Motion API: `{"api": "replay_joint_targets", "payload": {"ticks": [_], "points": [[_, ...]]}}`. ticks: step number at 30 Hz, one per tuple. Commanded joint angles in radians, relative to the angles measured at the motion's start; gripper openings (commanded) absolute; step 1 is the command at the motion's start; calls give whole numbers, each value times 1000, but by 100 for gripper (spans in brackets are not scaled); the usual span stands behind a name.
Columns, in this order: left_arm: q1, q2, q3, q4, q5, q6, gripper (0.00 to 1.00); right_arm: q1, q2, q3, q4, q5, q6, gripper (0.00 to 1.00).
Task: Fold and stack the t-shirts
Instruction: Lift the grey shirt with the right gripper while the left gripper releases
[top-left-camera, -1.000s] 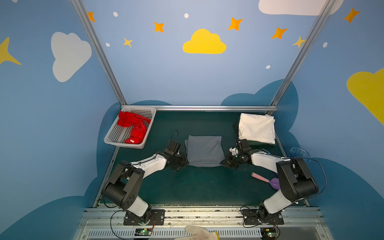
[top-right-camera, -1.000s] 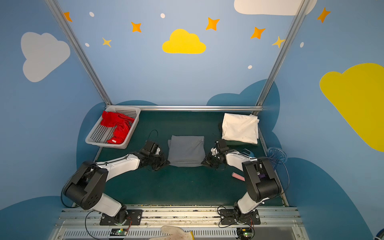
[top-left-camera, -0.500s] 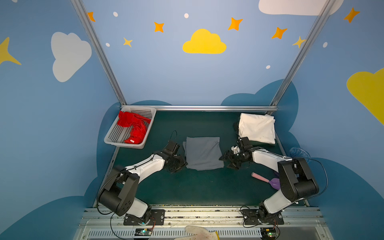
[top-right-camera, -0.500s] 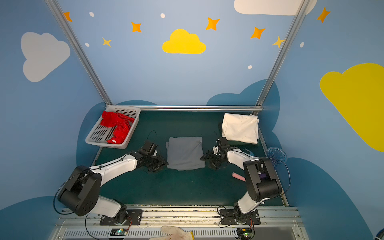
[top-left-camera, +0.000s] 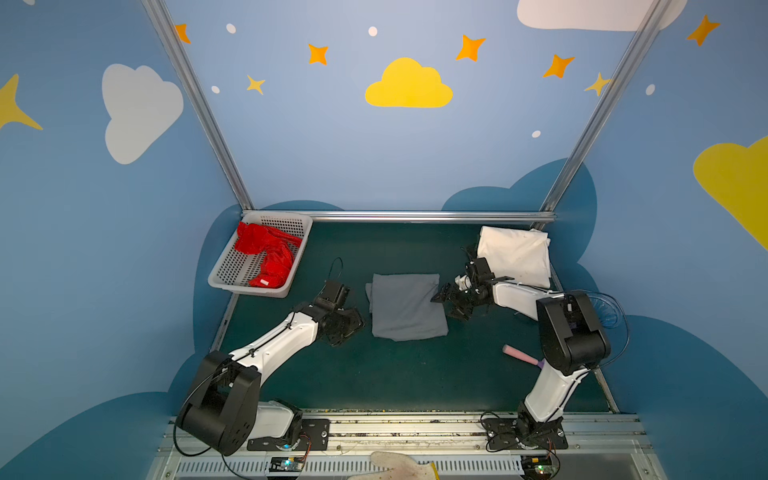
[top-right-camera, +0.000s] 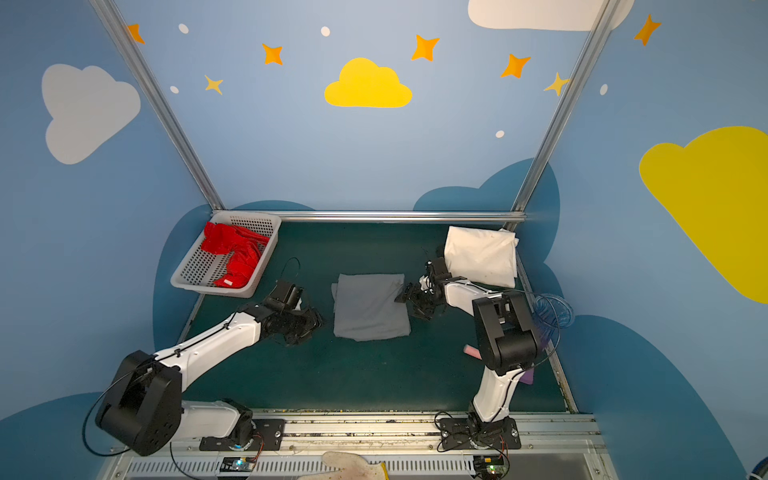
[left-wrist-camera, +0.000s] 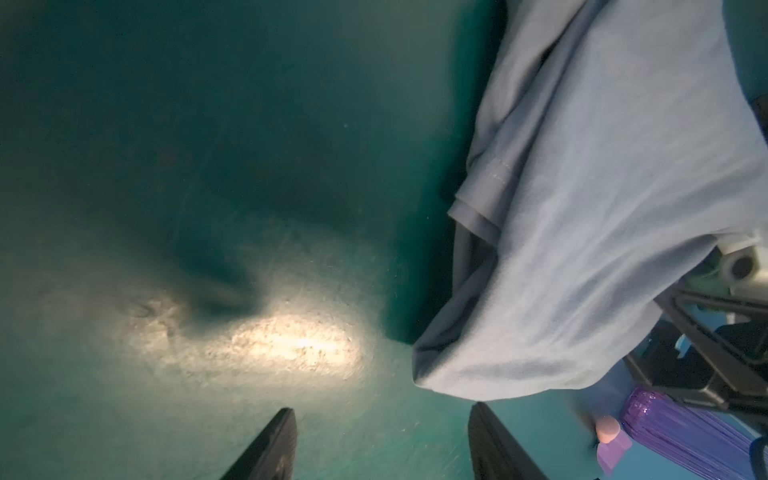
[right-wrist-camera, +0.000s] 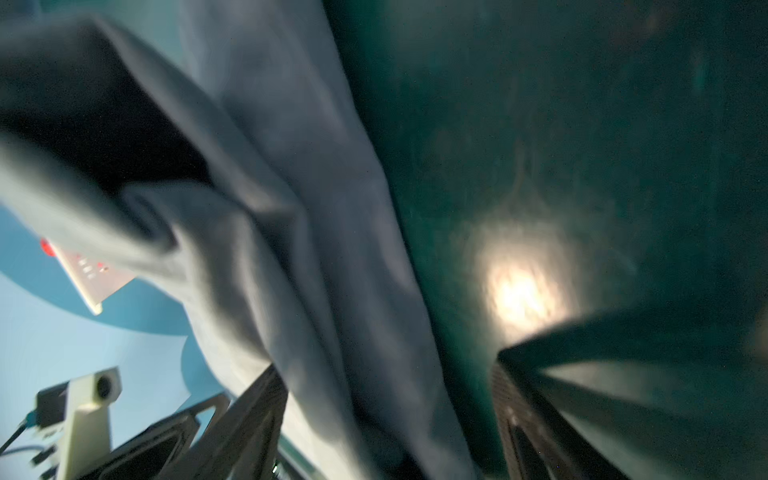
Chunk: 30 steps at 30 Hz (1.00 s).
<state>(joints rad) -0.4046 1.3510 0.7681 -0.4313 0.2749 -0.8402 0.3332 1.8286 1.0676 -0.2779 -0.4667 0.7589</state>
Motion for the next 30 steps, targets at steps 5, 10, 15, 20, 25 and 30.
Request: {"api": "replay_joint_targets", "payload": {"ticks": [5,10,15,20,25,30], "points": [[37,-18,-30,-33,4,35,65,94,116,86,-34,100,-10,77],[64,-2,-49,-3,42,36,65,118,188,111,-19,139,42,32],[81,20,-43,3,57,50,65,118,223,176,-46,166,42,0],[94,37,-41,17,69,57,65,118,198,288,-158,250,-24,0],[103,44,-38,29,83,59,64,115,140,417,-269,321,-119,0],[110,53,-38,42,92,61,65,109,116,569,-394,370,-239,0]]}}
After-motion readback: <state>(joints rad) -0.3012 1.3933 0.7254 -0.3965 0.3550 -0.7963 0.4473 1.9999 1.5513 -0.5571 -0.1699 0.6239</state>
